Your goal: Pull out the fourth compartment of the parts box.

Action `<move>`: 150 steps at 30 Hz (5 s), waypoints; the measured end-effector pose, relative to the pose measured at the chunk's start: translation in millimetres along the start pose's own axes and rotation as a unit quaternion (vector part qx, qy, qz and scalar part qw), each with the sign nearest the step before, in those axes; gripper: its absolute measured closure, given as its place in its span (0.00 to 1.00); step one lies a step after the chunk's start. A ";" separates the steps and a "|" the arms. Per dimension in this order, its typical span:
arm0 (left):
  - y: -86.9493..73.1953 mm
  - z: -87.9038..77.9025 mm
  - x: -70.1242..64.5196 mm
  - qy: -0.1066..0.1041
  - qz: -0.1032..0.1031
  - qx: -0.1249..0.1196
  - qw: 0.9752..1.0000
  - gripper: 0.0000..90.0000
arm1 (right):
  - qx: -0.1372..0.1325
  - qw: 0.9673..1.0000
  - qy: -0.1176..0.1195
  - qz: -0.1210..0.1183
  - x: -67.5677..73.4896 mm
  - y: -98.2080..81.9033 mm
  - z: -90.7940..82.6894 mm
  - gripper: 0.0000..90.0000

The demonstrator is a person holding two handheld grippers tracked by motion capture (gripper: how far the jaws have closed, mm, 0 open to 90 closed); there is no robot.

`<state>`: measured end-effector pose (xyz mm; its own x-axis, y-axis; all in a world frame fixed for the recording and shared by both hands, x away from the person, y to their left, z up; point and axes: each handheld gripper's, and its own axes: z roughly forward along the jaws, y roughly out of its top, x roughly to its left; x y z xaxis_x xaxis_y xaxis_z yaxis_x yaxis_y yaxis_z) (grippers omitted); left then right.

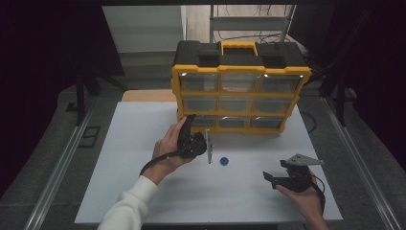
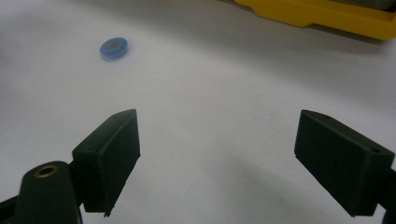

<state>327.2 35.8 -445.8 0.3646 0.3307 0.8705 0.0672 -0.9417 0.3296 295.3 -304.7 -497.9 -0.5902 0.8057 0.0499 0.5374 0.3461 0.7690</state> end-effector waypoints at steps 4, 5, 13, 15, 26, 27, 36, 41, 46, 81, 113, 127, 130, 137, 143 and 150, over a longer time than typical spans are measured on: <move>0.6 0.8 2.8 -0.003 -0.014 -0.004 1.000 0.17 | 0.000 1.000 0.000 0.001 -0.2 0.0 -0.4 0.16; 0.8 1.3 3.3 0.001 -0.011 -0.004 1.000 0.17 | 0.000 1.000 0.000 0.001 -0.3 0.0 -0.4 0.16; 3.0 5.2 8.8 0.007 -0.007 -0.002 1.000 0.17 | 0.000 1.000 0.000 0.001 -0.4 0.0 -0.2 0.16; 3.0 5.8 9.1 0.006 -0.005 -0.006 1.000 0.17 | 0.000 1.000 0.001 -0.001 -0.1 -0.1 0.2 0.16; 4.0 13.7 11.2 0.014 0.005 -0.003 1.000 0.17 | 0.001 1.000 0.000 0.000 -0.6 0.0 0.3 0.16; 4.5 14.2 11.6 0.014 0.005 -0.003 1.000 0.17 | 0.001 1.000 -0.001 0.000 -0.7 0.0 0.2 0.16; 8.5 18.8 16.7 0.023 0.006 -0.003 1.000 0.16 | 0.001 1.000 -0.001 0.001 -1.3 0.0 0.0 0.16; 7.1 22.3 20.4 0.024 0.002 0.001 1.000 0.17 | 0.001 1.000 -0.002 0.002 -1.6 -0.1 0.1 0.16; 6.2 27.3 24.9 0.022 -0.006 0.003 1.000 0.17 | 0.001 1.000 -0.003 0.002 -1.9 0.0 0.2 0.16; 10.5 43.4 29.5 0.073 0.018 -0.014 0.997 0.35 | 0.001 1.000 -0.007 0.004 -4.2 -0.4 -0.9 0.16; 8.0 52.9 30.7 0.108 0.033 -0.004 0.994 0.57 | 0.005 1.000 -0.007 0.003 -3.3 -0.7 -0.3 0.17; 9.5 51.6 32.6 0.126 0.034 0.002 0.991 0.72 | 0.006 1.000 -0.006 0.001 -3.2 -0.8 0.1 0.17; 9.3 51.4 33.8 0.127 0.027 -0.001 0.992 0.76 | 0.006 1.000 -0.007 0.001 -3.4 -0.8 -0.1 0.17; 9.2 50.4 35.4 0.123 0.017 -0.003 0.992 0.79 | 0.008 1.000 -0.005 0.002 -3.4 -0.9 0.4 0.17; 8.8 49.6 34.9 0.128 0.009 -0.005 0.992 0.79 | 0.009 1.000 -0.005 0.002 -3.8 -1.1 0.4 0.17; 8.3 47.5 34.5 0.126 0.008 -0.007 0.992 0.79 | 0.009 1.000 -0.005 0.003 -4.2 -1.1 0.1 0.17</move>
<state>384.5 36.5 -430.4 0.1214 0.3214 0.9391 0.0497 -0.9469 0.3176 297.3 -308.4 -499.0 -0.5811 0.8125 0.0470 0.5514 0.3505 0.7571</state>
